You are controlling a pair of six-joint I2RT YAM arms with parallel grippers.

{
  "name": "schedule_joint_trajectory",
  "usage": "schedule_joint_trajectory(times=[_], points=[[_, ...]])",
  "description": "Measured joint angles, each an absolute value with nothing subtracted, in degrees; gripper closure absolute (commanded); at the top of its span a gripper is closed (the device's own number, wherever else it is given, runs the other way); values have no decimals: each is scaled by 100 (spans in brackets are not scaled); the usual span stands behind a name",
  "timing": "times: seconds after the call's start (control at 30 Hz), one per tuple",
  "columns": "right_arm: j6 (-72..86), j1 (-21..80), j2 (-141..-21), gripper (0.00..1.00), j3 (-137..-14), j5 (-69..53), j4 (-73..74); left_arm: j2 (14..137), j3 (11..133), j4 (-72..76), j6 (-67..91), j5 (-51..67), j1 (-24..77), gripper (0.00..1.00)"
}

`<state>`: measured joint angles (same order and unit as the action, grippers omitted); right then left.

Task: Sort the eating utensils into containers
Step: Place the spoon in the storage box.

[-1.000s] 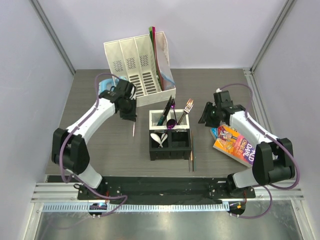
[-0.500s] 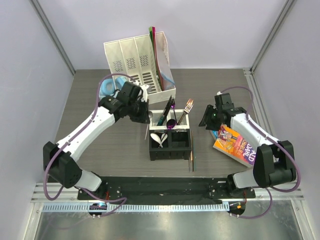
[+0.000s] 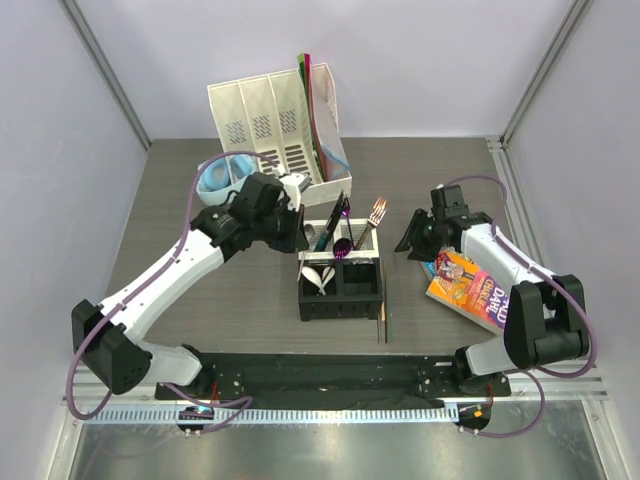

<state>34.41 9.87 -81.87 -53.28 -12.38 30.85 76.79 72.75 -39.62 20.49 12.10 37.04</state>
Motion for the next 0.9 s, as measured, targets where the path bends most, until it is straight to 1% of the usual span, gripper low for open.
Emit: schedule_joint_trajectory(times=[0.23, 0.7, 0.8, 0.9], points=[[3461, 956, -8145, 53, -5321, -1236, 3065, 7999, 7301, -3616, 2027, 1273, 3785, 100], [3437, 812, -8088, 54, -5251, -1280, 3146, 8711, 7306, -3006, 1855, 1304, 4388, 100], [3439, 810, -8138, 57, -5260, -1280, 3142, 8737, 7279, -2954, 1750, 1245, 4388, 100], [3468, 808, -8152, 58, -5260, -1295, 3122, 8654, 7098, -2842, 1688, 1094, 4388, 100]])
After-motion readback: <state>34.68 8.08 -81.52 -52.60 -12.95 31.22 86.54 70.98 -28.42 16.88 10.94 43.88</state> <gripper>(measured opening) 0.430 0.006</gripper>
